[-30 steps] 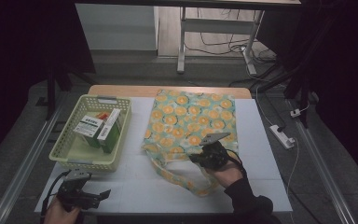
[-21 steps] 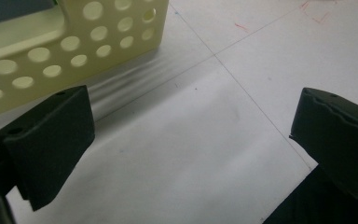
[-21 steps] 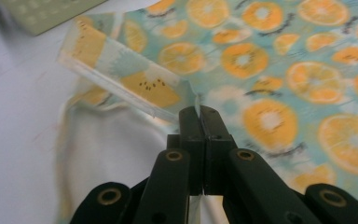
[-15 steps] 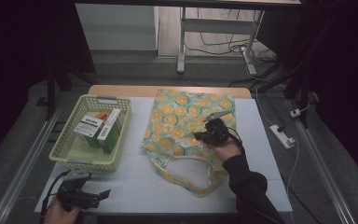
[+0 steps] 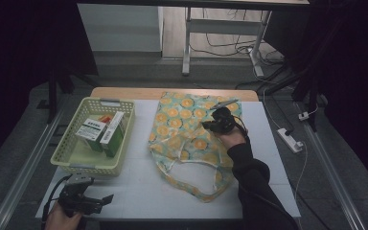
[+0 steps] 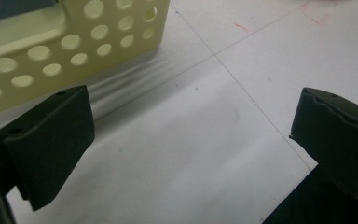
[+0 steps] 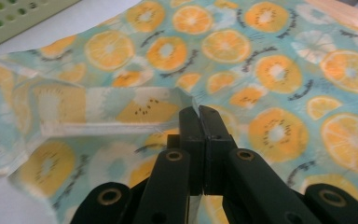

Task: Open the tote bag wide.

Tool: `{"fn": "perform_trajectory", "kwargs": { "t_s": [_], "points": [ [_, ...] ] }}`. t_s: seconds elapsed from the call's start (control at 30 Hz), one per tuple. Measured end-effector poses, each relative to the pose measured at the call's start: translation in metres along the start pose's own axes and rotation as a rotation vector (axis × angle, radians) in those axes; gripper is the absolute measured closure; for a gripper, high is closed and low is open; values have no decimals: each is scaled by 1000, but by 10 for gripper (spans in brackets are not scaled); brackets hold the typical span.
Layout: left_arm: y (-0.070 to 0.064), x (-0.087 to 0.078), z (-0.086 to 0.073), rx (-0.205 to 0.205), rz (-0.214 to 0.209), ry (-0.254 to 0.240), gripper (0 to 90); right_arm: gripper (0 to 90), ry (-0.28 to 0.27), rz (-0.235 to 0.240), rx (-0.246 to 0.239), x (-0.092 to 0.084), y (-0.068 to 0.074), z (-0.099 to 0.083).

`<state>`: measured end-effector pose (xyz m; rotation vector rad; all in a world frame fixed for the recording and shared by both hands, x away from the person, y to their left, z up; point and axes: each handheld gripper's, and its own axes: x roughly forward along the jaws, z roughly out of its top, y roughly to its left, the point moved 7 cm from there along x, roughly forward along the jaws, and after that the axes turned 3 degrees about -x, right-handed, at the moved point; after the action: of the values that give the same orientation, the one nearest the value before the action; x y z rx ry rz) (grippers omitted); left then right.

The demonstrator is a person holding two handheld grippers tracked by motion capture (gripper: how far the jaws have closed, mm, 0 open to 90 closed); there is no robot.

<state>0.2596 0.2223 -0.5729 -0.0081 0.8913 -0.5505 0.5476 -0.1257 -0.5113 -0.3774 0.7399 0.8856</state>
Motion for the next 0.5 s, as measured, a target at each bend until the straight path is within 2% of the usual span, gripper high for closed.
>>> {"fn": "perform_trajectory", "kwargs": {
  "t_s": [0.1,0.27,0.43,0.5],
  "points": [
    [0,0,0,1,-1,1,0,894,-2,-20,2,7,-11,5],
    [0,0,0,1,-2,2,0,894,-7,-26,19,16,-19,9],
    [0,0,0,2,-3,2,0,893,7,-48,29,30,-28,9],
    [0,0,0,2,-4,3,0,891,36,-64,34,40,-32,3]
  ]
}}
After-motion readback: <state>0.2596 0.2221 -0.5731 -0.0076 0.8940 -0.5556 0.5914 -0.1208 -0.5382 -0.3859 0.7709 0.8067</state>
